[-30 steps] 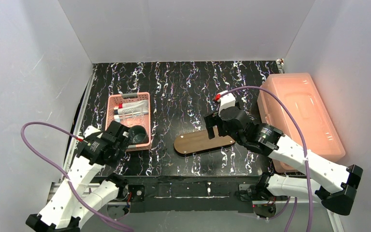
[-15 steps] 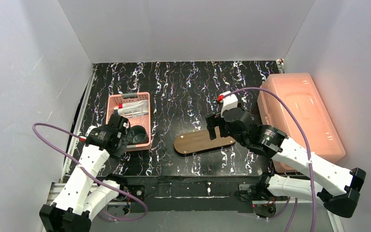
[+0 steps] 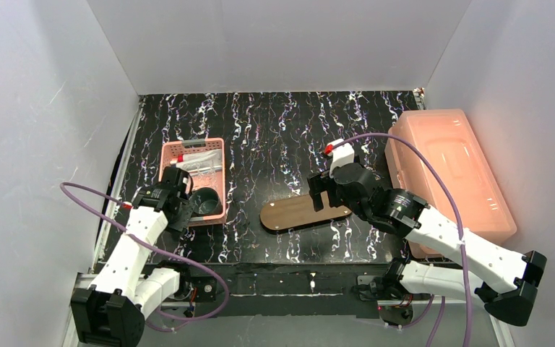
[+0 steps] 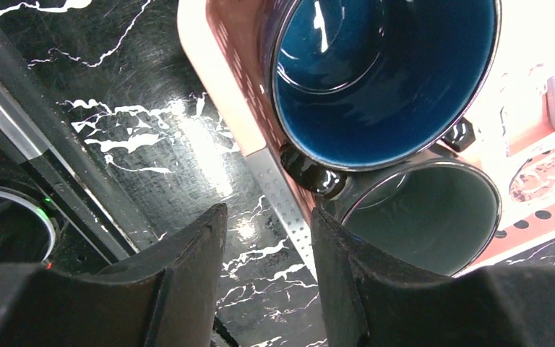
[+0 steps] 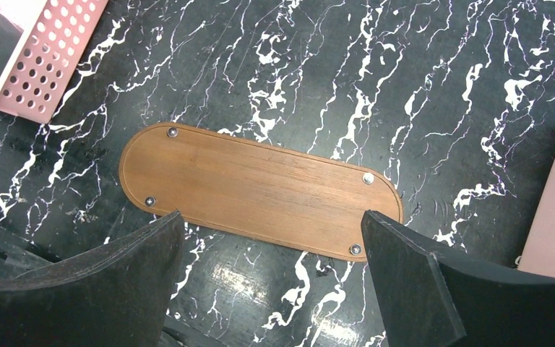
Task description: Prepare toiletry sets of a toothbrush and toothpaste on the tray
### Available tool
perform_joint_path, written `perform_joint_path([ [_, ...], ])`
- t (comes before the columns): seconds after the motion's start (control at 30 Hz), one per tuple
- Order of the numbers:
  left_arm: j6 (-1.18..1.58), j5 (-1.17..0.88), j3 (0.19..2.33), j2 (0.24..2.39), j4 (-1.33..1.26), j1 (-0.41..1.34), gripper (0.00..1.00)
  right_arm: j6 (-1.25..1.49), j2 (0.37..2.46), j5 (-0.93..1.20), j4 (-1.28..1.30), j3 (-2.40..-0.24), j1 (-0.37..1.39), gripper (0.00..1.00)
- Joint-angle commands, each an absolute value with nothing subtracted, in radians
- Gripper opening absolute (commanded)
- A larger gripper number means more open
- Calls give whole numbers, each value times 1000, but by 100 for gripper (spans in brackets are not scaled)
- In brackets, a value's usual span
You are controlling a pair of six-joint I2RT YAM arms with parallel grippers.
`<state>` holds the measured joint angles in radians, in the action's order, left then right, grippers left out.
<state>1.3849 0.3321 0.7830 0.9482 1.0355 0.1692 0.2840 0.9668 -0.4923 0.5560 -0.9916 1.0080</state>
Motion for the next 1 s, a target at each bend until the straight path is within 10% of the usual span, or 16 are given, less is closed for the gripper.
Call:
perform_joint_path([
  [0.0, 1351, 332, 781, 971, 1007, 138, 45, 266, 956, -488, 521, -986, 1008, 100],
  [0.97, 1252, 251, 716, 1015, 947, 102, 20, 298, 958, -463, 522, -966, 1008, 100],
])
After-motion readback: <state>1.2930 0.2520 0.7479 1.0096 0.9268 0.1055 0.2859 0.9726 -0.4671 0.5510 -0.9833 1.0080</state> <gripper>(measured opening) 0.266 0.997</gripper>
